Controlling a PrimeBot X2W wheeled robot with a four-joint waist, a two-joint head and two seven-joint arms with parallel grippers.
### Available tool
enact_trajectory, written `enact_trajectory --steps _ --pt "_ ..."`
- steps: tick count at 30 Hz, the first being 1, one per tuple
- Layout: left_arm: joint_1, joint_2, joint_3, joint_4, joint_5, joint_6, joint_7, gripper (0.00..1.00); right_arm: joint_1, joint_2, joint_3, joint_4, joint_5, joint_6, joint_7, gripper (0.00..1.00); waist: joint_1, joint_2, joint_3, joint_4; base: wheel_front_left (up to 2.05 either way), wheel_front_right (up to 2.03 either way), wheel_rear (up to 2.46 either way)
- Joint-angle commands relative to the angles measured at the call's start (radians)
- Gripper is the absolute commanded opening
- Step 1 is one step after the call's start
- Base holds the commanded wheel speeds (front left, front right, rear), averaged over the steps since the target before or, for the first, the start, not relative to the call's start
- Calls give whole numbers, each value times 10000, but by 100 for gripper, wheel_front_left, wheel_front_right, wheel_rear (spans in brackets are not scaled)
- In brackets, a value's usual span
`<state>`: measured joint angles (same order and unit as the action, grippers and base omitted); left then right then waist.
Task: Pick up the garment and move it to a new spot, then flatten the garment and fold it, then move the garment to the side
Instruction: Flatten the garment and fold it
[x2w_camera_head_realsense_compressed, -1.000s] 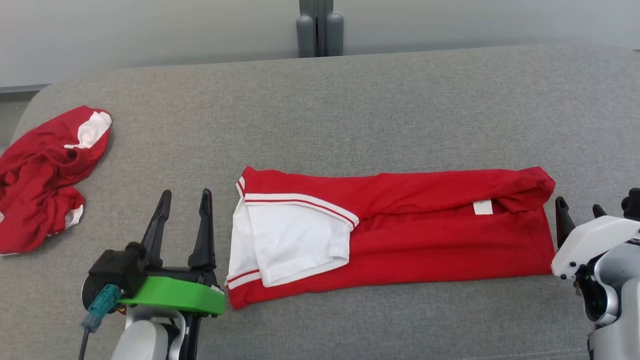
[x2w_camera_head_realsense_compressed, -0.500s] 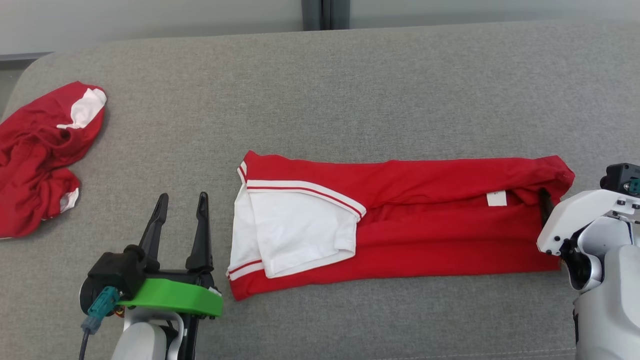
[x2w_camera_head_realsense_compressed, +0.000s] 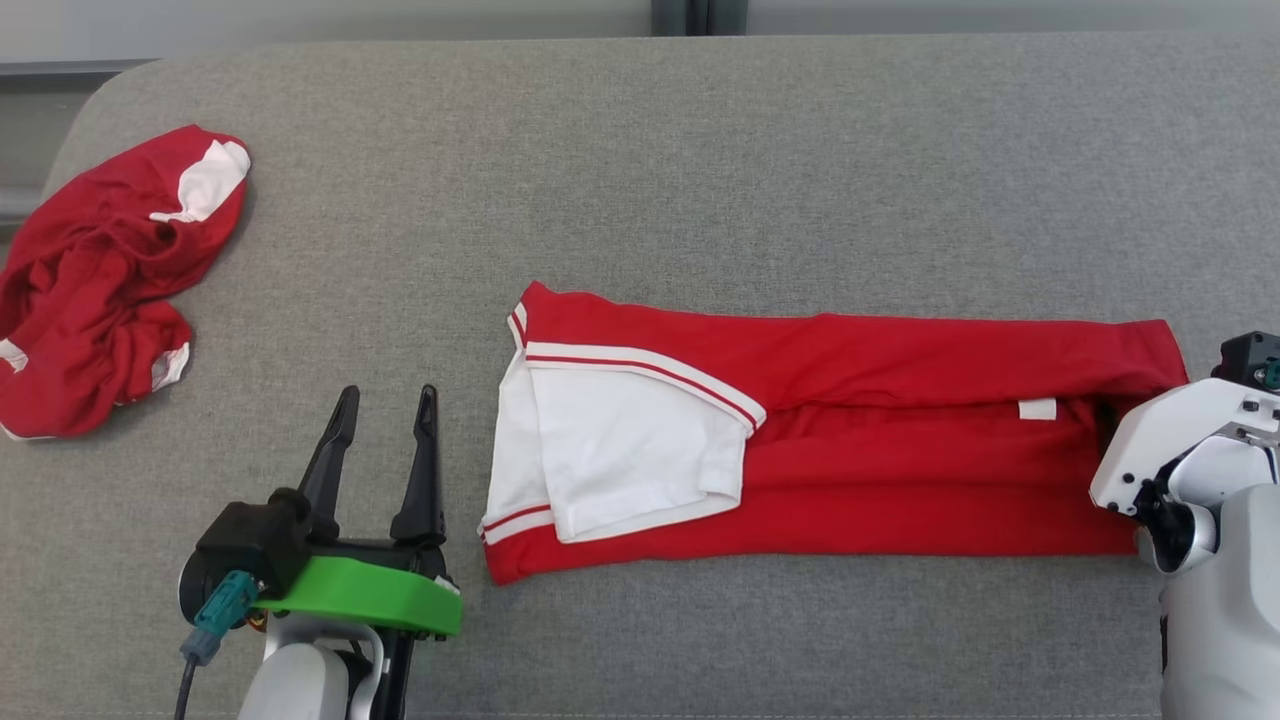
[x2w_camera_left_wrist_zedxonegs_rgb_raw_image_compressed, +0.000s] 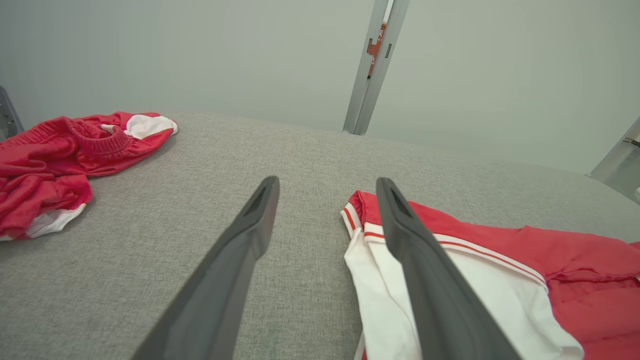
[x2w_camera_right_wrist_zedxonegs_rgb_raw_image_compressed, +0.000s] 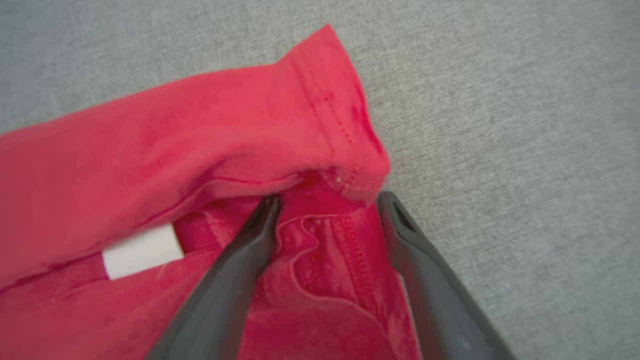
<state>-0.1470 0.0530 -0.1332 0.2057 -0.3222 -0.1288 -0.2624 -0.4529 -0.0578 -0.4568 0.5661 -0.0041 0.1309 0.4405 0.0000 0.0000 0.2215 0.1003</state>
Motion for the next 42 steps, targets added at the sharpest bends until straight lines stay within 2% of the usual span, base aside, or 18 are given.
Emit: enact_trajectory --steps 1,2,3,4,5,6,15,24,30,35,42 --pt "-99 8 -7 -27 -50 -22 -29 100 68 36 50 290 -93 -3 330 100 0 0 32 11 0 0 0" --pt "-95 15 -5 -47 -42 -22 -29 100 55 44 110 356 -90 -3 484 100 0 0 49 11 0 0 0" --pt "-97 27 -2 -51 -41 -23 -29 100 45 46 145 416 -56 -3 628 94 0 0 62 6 0 0 0" --pt "-111 41 7 -59 -46 -23 -29 100 44 65 210 471 0 -2 781 45 0 0 73 0 0 0 0" --pt "-118 53 14 -65 -55 -23 -29 100 60 77 247 482 38 -2 856 31 0 0 82 -7 0 0 0" --pt "-127 63 18 -67 -79 -23 -29 100 63 79 288 456 87 -2 911 0 0 0 92 -15 0 0 0" --pt "-113 141 -42 -17 -77 -24 -29 100 212 -349 -3 -156 -98 -23 849 0 0 0 73 -102 0 0 0" --pt "71 156 41 -24 -62 -23 -29 100 459 -1191 -967 -1878 -387 -11 1172 0 0 0 -116 -276 0 0 0" --pt "83 130 -41 -156 -101 -23 -29 100 741 -1317 -1504 -3313 -218 -9 1766 0 0 0 -241 -375 0 0 0" --pt "244 103 21 -155 -105 -24 -29 100 1187 -992 -637 -4459 -16 -3 2372 0 0 0 -404 -476 0 0 0" --pt "312 74 34 -88 -81 -24 -29 100 1656 -450 2094 -5411 711 -3 2965 0 0 0 -605 -577 0 0 0"
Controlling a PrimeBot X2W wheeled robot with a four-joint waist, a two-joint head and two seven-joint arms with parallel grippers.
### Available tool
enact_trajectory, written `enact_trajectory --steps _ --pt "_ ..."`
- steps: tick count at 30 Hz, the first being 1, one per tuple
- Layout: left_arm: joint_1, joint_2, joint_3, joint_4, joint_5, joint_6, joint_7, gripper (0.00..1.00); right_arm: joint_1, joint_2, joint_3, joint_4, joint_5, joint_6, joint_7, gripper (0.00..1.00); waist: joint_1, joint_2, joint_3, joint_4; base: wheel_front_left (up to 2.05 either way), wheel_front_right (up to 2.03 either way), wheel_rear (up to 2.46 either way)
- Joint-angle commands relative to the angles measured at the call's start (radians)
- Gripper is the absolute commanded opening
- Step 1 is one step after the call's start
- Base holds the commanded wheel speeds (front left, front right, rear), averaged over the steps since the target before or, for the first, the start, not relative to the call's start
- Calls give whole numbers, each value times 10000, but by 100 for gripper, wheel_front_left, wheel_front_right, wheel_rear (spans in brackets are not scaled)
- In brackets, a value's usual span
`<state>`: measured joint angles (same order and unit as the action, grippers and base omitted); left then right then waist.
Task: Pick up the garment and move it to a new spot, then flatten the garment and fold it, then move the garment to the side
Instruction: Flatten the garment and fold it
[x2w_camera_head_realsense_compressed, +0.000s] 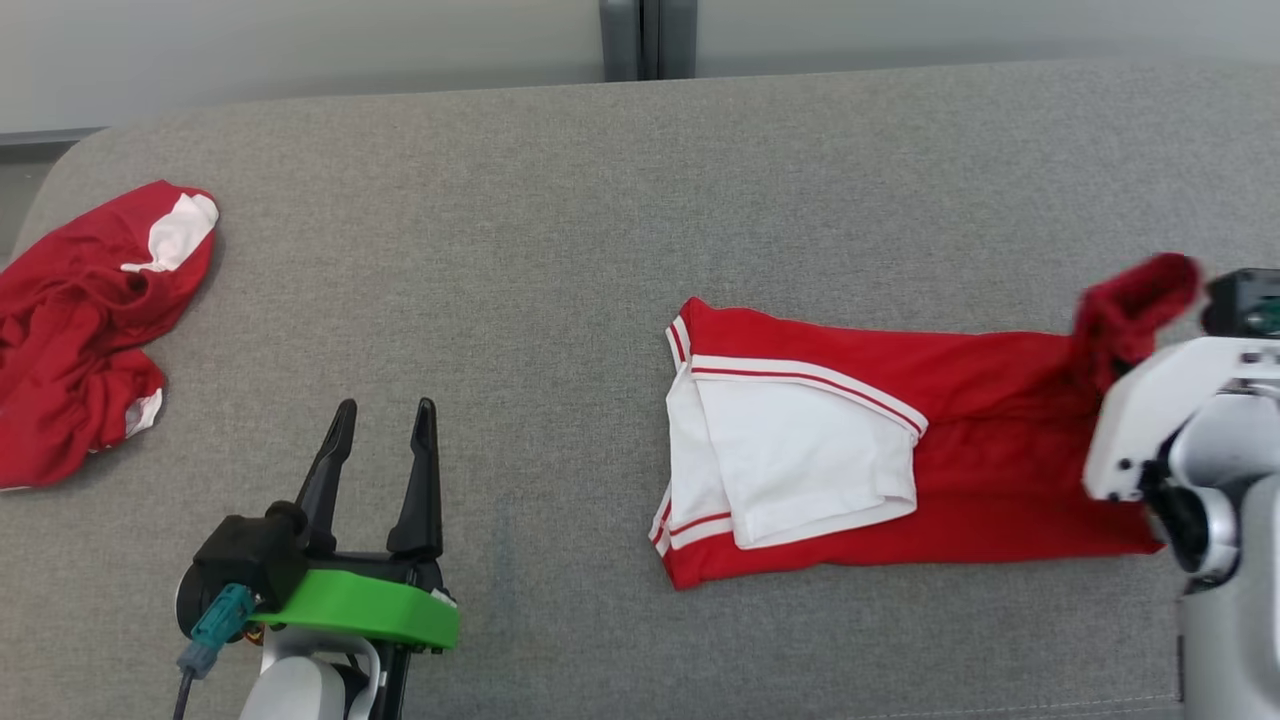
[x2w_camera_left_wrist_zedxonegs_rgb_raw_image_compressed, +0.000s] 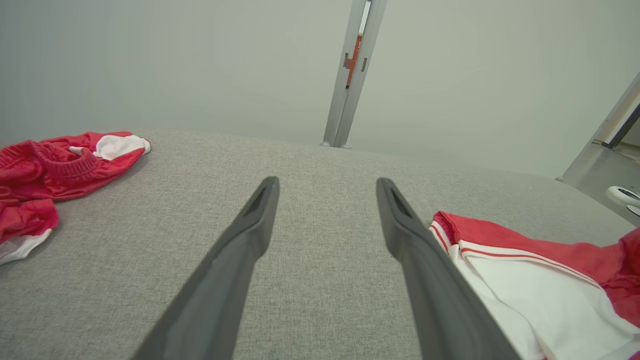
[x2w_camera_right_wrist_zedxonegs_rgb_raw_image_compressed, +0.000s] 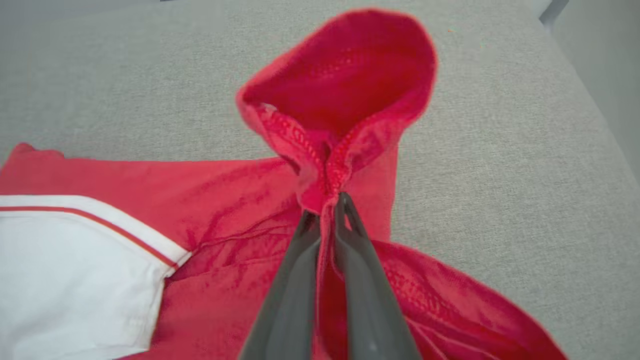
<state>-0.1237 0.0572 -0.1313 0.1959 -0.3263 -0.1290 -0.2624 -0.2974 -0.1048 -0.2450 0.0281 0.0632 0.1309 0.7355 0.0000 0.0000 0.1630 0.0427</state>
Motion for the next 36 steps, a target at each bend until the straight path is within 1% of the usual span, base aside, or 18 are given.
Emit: enact_trajectory --steps 1,4,7,11,16,23,27,31,32,33,36 --pt "51 28 10 9 -56 -22 -29 100 89 64 445 -113 179 -3 14 0 0 0 -40 12 0 0 0" --pt "7 17 1 20 -79 -22 -28 100 -102 136 1580 -165 396 -3 14 0 0 0 -66 70 0 0 0" --pt "10 9 -21 18 -108 -22 -29 100 -410 249 2741 74 735 -3 -35 0 0 0 -41 175 0 0 0" --pt "-19 -1 -45 54 -141 -22 -29 100 -922 413 3709 736 1033 -3 -352 0 0 0 28 366 0 0 0" --pt "-110 -14 -107 101 -207 -22 -28 100 -1509 524 4385 1643 1288 -2 -841 0 0 0 73 656 0 0 0" --pt "-199 -33 -173 152 -215 -22 -30 100 -2242 532 5327 2955 2069 -2 -1456 0 0 0 109 975 0 0 0" --pt "-186 -41 -173 168 -179 -22 -28 100 -2602 533 5598 3686 2335 -2 -1860 0 0 0 115 1053 0 0 0" --pt "-154 -48 -178 197 -196 -22 -28 100 -2865 534 5585 4384 2416 -2 -2273 0 0 0 92 1081 0 0 0" --pt "-153 -50 -187 199 -202 -22 -30 100 -2899 537 5598 4488 2523 -2 -2386 48 0 0 87 1087 0 0 0" --pt "-148 -51 -194 200 -208 -22 -30 100 -2909 540 5658 4595 2640 -2 -2516 100 0 0 74 1087 0 0 0" --pt "-84 -54 -185 204 -205 -22 -28 100 -2984 531 5697 4705 2850 -2 -2841 100 0 0 9 1052 0 0 0"
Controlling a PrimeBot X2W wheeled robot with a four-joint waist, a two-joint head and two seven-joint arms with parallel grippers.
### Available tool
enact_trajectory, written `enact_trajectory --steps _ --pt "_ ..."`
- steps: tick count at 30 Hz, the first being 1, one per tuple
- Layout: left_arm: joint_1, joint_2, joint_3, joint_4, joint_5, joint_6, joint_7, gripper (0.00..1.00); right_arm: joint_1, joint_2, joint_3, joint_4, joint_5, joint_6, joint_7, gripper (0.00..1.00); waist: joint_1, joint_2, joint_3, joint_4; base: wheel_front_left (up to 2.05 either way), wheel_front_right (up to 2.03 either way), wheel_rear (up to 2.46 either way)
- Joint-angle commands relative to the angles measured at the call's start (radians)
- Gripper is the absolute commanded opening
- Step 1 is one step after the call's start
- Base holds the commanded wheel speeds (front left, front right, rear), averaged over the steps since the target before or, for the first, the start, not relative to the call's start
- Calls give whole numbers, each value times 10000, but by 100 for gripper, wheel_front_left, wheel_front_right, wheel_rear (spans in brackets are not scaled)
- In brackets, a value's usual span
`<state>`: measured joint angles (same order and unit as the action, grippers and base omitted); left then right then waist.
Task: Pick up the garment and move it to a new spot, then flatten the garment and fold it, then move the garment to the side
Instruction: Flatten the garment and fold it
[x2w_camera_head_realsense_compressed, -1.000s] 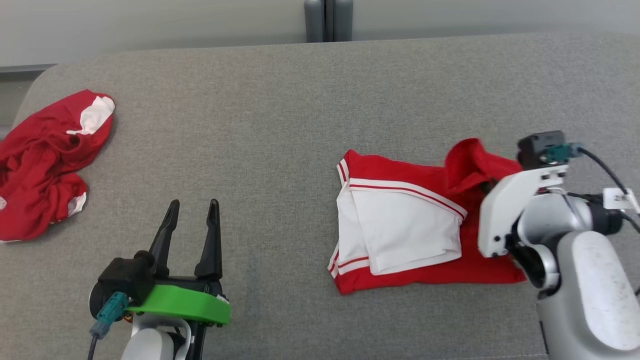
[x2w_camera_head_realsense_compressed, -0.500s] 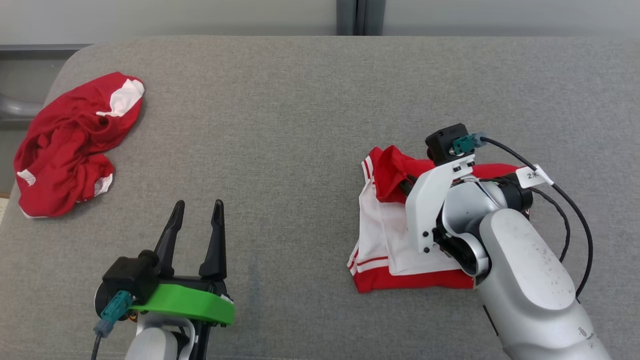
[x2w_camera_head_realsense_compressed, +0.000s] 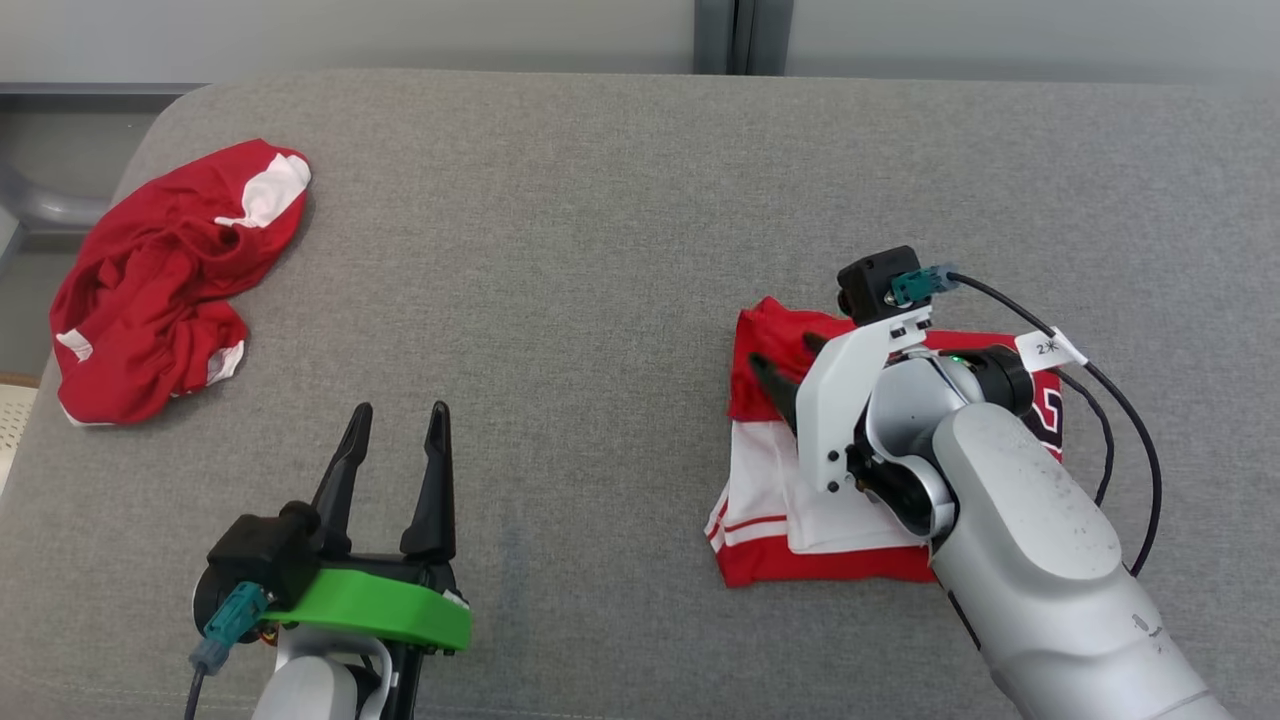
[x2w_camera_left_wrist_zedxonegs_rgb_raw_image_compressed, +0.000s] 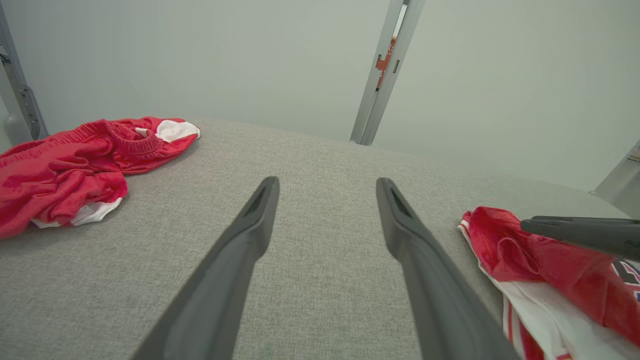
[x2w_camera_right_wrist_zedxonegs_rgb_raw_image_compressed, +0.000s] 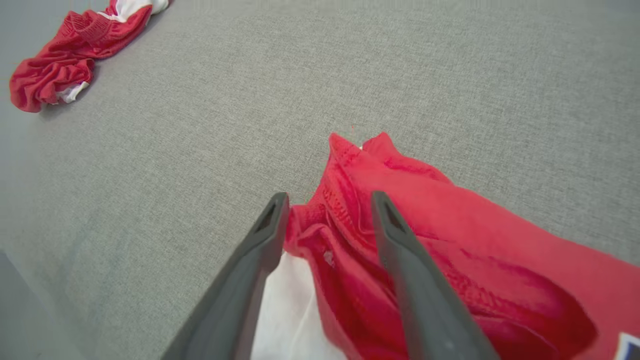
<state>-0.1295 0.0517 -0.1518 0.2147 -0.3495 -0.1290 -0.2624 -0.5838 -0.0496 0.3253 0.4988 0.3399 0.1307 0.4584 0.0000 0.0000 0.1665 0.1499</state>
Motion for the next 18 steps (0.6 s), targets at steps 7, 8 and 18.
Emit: enact_trajectory --steps 7,8,18 --pt "258 -1 125 2 75 -23 -28 100 211 -36 -591 -1201 1276 0 -986 100 0 0 -254 -258 0 0 0" --pt "278 0 131 -5 85 -23 -28 100 290 -43 -813 -1346 1056 0 -1043 100 0 0 -277 -299 0 0 0" --pt "345 1 144 -110 138 -23 -28 100 1788 -405 -3149 -1888 -1500 3 -178 0 0 0 -358 -628 0 0 0"
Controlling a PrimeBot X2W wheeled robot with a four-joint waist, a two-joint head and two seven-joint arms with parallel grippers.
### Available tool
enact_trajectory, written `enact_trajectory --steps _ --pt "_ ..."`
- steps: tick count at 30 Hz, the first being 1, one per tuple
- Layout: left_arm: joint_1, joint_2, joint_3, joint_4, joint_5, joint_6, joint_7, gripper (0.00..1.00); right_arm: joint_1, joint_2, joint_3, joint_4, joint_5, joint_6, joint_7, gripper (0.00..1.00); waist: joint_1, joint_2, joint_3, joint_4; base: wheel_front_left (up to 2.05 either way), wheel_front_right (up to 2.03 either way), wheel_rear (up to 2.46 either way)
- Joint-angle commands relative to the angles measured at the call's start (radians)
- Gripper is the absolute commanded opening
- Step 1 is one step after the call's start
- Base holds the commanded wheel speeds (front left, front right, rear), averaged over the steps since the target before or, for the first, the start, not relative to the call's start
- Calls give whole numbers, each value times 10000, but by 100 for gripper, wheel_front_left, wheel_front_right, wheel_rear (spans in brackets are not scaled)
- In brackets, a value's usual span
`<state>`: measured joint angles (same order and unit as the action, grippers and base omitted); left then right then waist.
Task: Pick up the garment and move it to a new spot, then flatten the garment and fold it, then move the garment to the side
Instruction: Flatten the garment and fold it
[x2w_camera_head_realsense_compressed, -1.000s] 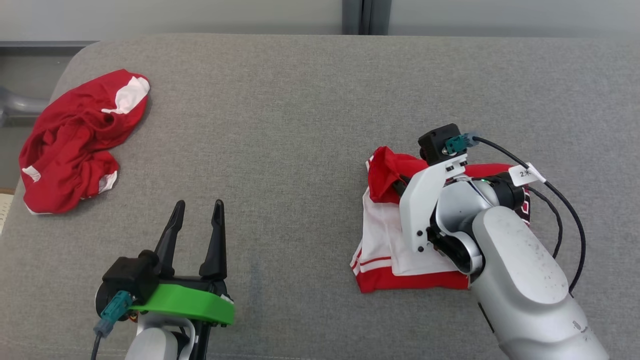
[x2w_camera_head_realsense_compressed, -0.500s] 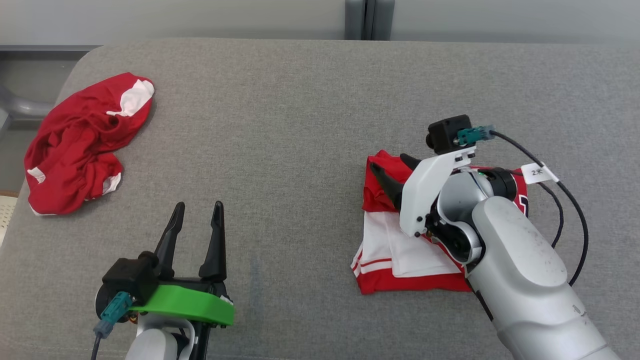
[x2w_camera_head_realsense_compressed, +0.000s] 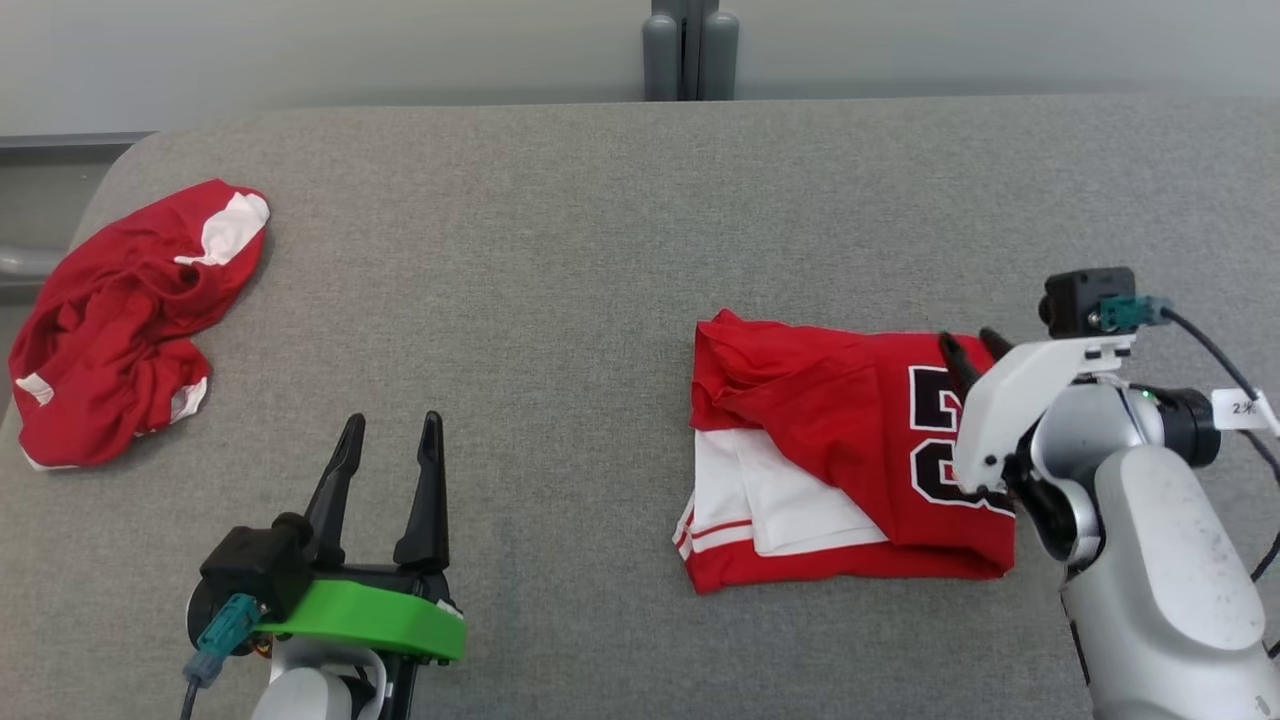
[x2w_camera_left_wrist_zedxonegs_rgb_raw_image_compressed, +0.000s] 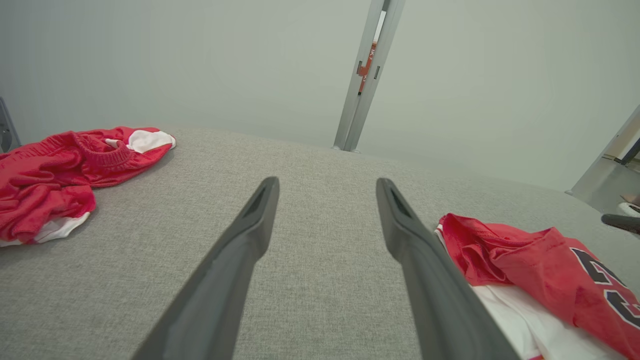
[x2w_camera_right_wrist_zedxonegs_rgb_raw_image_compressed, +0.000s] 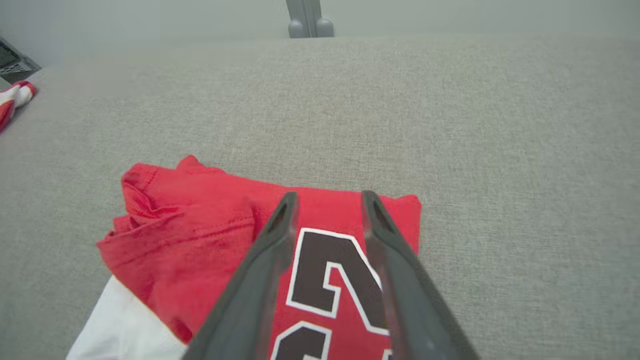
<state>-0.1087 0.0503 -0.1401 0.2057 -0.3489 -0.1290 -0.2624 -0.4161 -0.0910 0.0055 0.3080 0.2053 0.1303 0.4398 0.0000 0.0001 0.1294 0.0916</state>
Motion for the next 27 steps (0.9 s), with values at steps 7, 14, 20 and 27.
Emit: enact_trajectory --steps 7,14,20,27 --pt "10 77 109 -53 220 -23 -28 100 363 -3 432 751 -584 6 8 0 0 -1 151 -95 0 0 0" --pt "-154 99 172 -58 255 -23 -28 100 214 210 1839 1315 186 6 11 0 0 -1 202 47 0 0 0" --pt "-74 126 363 -19 347 -23 -28 100 552 189 3877 379 1012 6 328 0 0 -1 149 16 0 0 0" --pt "-118 124 645 -56 389 -23 -28 100 996 157 5662 -1360 2524 4 366 21 0 -1 144 -202 0 0 0"
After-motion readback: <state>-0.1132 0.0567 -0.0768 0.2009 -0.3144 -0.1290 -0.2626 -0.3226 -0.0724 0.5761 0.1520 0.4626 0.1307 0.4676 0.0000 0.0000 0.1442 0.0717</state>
